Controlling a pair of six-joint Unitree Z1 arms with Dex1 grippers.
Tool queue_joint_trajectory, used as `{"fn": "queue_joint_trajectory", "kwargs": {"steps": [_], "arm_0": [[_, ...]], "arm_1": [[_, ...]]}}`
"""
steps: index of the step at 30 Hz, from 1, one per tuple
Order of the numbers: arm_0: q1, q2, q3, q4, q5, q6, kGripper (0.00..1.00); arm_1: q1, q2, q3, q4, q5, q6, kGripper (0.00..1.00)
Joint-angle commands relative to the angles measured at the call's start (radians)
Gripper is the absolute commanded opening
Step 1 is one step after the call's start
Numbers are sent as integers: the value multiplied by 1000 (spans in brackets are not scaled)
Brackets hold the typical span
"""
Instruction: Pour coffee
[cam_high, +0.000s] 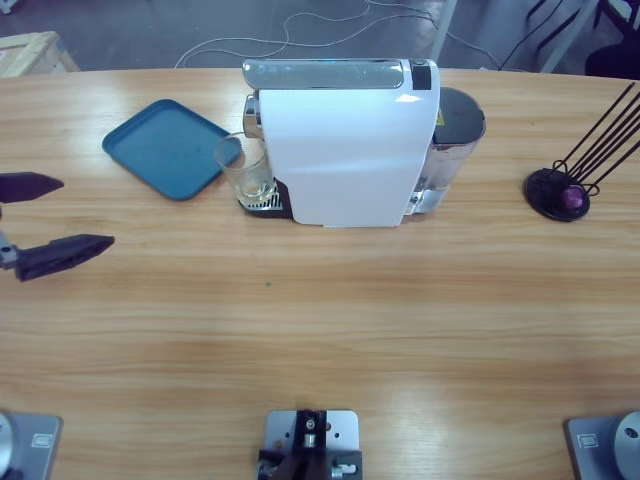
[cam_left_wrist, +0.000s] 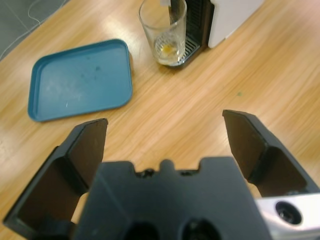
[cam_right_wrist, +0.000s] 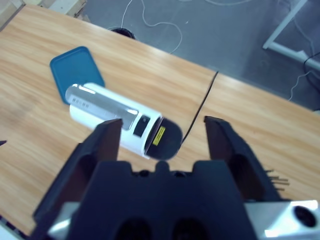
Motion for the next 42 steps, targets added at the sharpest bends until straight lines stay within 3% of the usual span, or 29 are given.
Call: {"fn": "queue_joint_trajectory", "kwargs": {"steps": [1,10,25,42], "arm_0": [[-16,0,-26,12,28,-22,991],[-16,-6,2,-3,27,-21,996],[-16,37,15,-40,-4,-7,996],[-16,43,18,-40,-5,9,996]], "arm_1": [[-12,247,-128,90,9,39,0],[15,364,-173,123,43,47,0],[30,423,-163,189,131,50,0],[7,464,-190,213,92,34,0]]}}
